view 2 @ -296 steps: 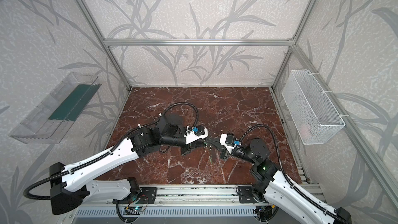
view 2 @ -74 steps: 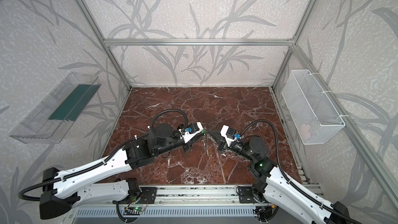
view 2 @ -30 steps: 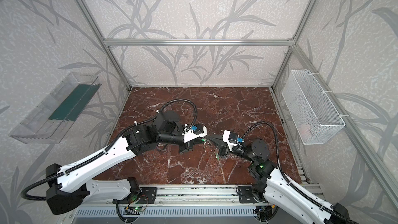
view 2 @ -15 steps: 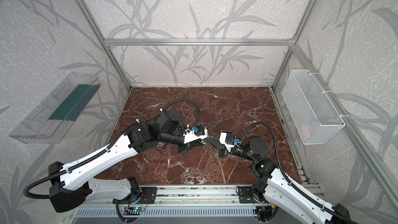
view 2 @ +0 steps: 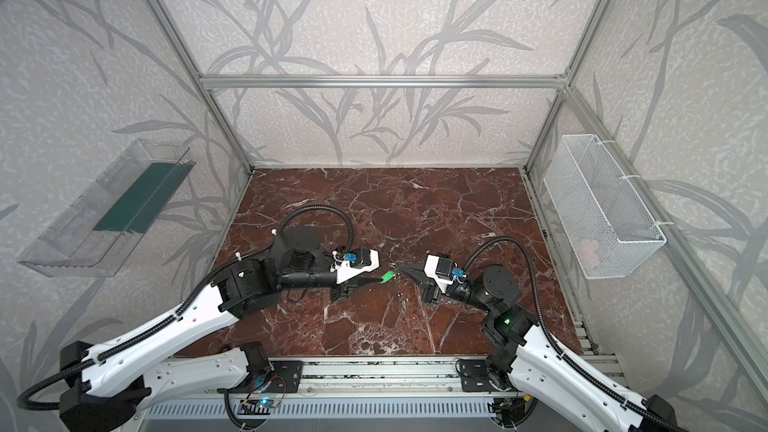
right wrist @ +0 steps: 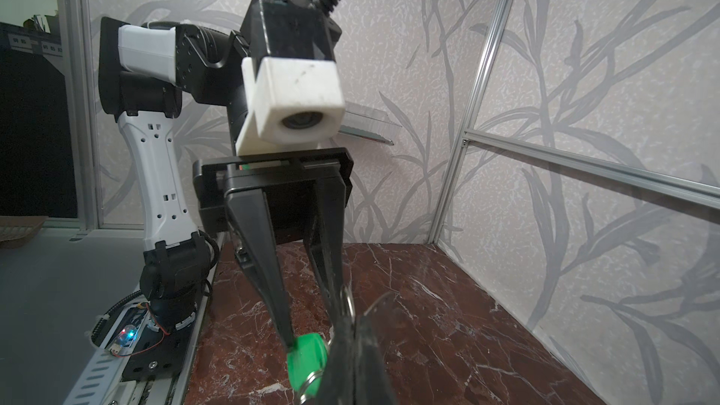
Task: Put the keys on the keyring
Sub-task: 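Draw the left gripper back with the split ring, stretching the keys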
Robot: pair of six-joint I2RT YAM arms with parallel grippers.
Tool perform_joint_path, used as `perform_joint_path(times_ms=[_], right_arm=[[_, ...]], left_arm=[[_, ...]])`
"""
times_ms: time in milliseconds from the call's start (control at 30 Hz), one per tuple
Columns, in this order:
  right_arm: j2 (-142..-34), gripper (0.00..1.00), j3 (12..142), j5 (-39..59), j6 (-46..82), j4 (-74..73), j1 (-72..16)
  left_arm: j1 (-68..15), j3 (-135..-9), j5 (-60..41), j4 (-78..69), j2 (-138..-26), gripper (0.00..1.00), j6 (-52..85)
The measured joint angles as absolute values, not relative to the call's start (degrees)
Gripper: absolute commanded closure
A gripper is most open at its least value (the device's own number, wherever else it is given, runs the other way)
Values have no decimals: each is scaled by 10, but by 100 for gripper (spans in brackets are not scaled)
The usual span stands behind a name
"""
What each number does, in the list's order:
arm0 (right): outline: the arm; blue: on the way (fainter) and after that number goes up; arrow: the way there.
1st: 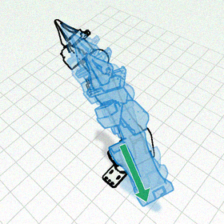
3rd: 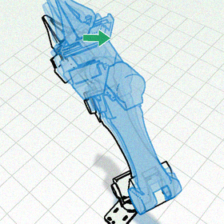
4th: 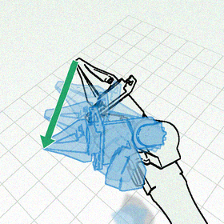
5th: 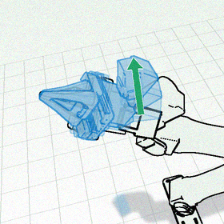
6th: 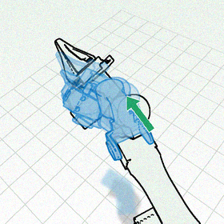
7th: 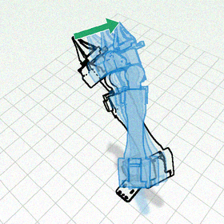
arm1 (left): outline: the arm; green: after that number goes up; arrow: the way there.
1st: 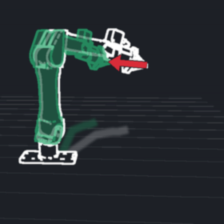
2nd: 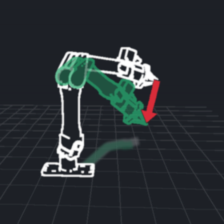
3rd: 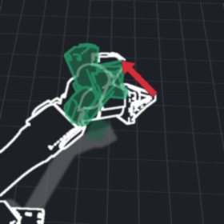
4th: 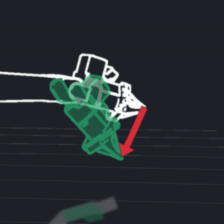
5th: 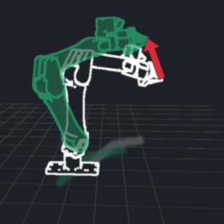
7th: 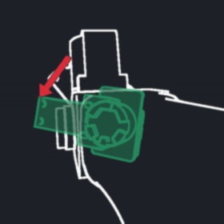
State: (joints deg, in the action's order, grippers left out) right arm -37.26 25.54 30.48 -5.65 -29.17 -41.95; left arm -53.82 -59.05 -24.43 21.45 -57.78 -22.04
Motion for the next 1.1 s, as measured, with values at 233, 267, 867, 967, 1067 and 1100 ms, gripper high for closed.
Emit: perform_joint_path(times_ms=[233, 267, 867, 967, 1067, 1100], right_arm=[[-384, 100, 255, 305, -53, -298, -418], [-384, 100, 255, 305, -53, -298, -417], [-384, 100, 255, 310, -46, -302, -415], [-386, 100, 255, 310, -46, -302, -415], [-386, 100, 255, 309, -46, -302, -414], [-386, 100, 255, 308, -46, -302, -413]], left_arm=[[-538, -590, -245, 158, -582, 69, -219], [-538, -590, -245, 153, -584, 69, -218], [-538, -600, -252, 126, -607, 85, -217], [-538, -600, -254, 120, -607, 93, -215], [-538, -602, -257, 121, -610, 100, -214], [-538, -607, -258, 124, -613, 100, -215]])
